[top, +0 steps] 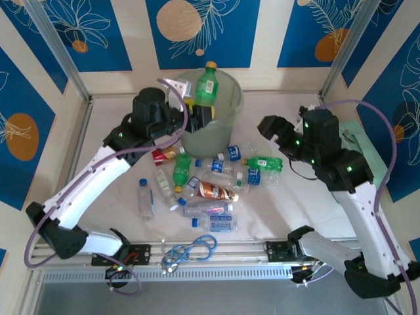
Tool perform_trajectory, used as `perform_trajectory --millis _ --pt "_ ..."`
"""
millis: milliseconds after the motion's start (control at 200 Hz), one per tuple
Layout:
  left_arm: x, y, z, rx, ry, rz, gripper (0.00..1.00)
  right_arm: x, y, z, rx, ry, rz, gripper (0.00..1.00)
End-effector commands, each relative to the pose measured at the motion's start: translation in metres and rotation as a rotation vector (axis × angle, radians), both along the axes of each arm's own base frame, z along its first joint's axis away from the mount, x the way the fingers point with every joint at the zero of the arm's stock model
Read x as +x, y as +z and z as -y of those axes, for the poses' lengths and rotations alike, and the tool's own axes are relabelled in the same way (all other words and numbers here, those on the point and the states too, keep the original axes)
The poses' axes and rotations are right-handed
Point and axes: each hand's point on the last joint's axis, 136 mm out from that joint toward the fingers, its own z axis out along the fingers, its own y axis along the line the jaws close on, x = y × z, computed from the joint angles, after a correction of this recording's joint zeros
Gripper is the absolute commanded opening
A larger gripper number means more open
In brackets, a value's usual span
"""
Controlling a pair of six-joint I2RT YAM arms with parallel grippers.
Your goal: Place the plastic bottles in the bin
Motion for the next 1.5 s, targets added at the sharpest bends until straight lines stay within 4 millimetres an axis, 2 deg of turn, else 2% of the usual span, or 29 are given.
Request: perform_trajectory --millis 0,115,240,445,590,675,865,920,1035,1110,1205,1391,1496 --pt "0.041 -0.023 -0.021 0.133 0.128 -0.085 0.51 -0.016 -0.028 0.003 -0.004 0.009 -0.105 0.86" --pt "0.074 -0.031 -0.031 0.196 0.184 -0.138 0.5 -0.022 -0.038 0.0 0.007 0.025 -0.136 0.86" --pt "0.098 -0.058 -0.04 0.29 0.229 -0.213 0.52 -0.023 -0.043 -0.003 0.011 0.038 -0.154 0.86" --pt "0.109 -0.094 -0.04 0.37 0.247 -0.276 0.56 -0.019 -0.047 -0.008 0.011 0.049 -0.169 0.86" --pt "0.11 -0.108 -0.041 0.393 0.251 -0.318 0.76 -0.017 -0.053 -0.011 0.009 0.052 -0.184 0.85" --pt "0.106 -0.102 -0.044 0.382 0.256 -0.312 0.8 -0.017 -0.056 -0.012 0.007 0.056 -0.19 0.85" --pt "0.087 -0.061 -0.07 0.347 0.337 -0.23 0.85 -0.016 -0.06 -0.016 -0.007 0.078 -0.195 0.86" --pt "0.075 -0.048 -0.084 0.334 0.373 -0.201 0.86 -0.015 -0.06 -0.018 -0.009 0.088 -0.192 0.86" --pt "0.047 -0.034 -0.12 0.311 0.475 -0.167 0.89 -0.014 -0.063 -0.023 -0.019 0.113 -0.185 0.86" --pt "0.027 -0.038 -0.147 0.296 0.536 -0.182 0.91 -0.014 -0.064 -0.028 -0.024 0.134 -0.179 0.85" --pt "0.003 -0.065 -0.176 0.287 0.594 -0.26 0.91 -0.012 -0.066 -0.035 -0.027 0.16 -0.177 0.86" --pt "-0.043 -0.161 -0.205 0.372 0.635 -0.484 0.91 -0.007 -0.07 -0.051 -0.082 0.215 -0.197 0.85" --pt "-0.065 -0.208 -0.219 0.41 0.667 -0.581 0.92 -0.005 -0.073 -0.06 -0.118 0.234 -0.205 0.85"
